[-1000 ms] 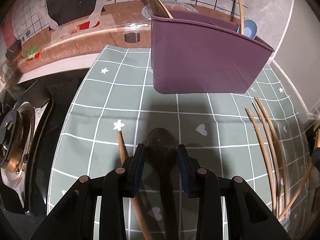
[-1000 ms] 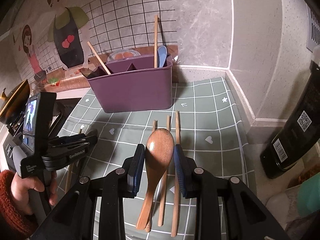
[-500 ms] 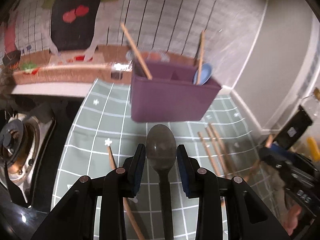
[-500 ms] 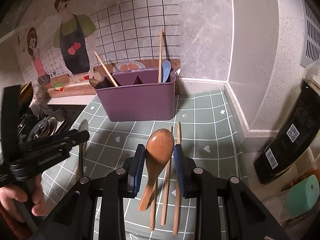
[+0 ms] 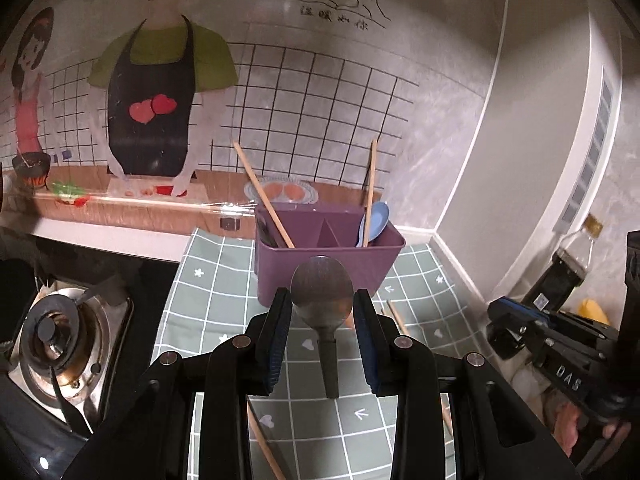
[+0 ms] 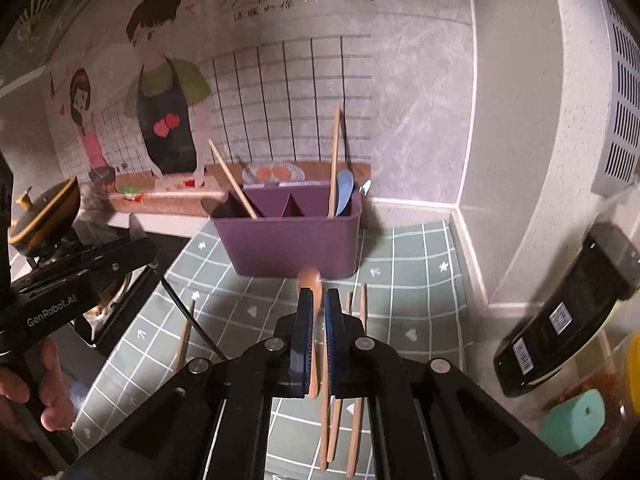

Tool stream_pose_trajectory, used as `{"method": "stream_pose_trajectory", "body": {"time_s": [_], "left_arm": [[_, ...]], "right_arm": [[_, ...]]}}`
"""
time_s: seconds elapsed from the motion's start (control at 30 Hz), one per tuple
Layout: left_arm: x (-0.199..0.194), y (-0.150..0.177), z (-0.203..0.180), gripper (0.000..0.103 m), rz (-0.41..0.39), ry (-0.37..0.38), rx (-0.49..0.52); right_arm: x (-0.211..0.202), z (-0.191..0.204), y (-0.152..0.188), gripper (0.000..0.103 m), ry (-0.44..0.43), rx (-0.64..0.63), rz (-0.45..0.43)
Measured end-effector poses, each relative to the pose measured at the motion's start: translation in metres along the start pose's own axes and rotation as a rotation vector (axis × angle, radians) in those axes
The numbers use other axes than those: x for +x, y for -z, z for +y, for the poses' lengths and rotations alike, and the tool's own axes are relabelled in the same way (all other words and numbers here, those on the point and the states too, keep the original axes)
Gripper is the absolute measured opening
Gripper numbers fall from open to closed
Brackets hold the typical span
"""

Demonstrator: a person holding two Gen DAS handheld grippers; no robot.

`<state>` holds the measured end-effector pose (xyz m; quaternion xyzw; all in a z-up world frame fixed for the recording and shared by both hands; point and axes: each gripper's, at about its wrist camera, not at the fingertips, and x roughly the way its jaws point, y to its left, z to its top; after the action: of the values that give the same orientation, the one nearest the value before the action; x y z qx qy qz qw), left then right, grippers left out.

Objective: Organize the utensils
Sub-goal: 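Lift both spoons and carry them over the purple caddy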

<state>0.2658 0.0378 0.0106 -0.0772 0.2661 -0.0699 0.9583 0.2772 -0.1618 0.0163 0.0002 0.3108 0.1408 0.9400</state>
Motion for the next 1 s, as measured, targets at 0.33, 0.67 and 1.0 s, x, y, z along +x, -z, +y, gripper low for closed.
{"method": "stream_pose_trajectory", "body": {"time_s": [0.33,0.67,1.0], "left_arm": [[0.002,0.007,0.016,0.033,0.03,0.001,-0.032],[0.006,0.012,0.04,0.033,0.062,0.0,-0.077],[0.012,0.004,0.046,0.033,0.061,-0.017,-0.067]], "right_arm": [[0.043,-0.012,0.004,0.013,-0.112,-0.016,0.153],[0.141,0.02,0.021,0.031,-0.183,-0.167,0.302],[0.196,0.039,0.019,0.031,-0.083,-0.271,0.336]]}}
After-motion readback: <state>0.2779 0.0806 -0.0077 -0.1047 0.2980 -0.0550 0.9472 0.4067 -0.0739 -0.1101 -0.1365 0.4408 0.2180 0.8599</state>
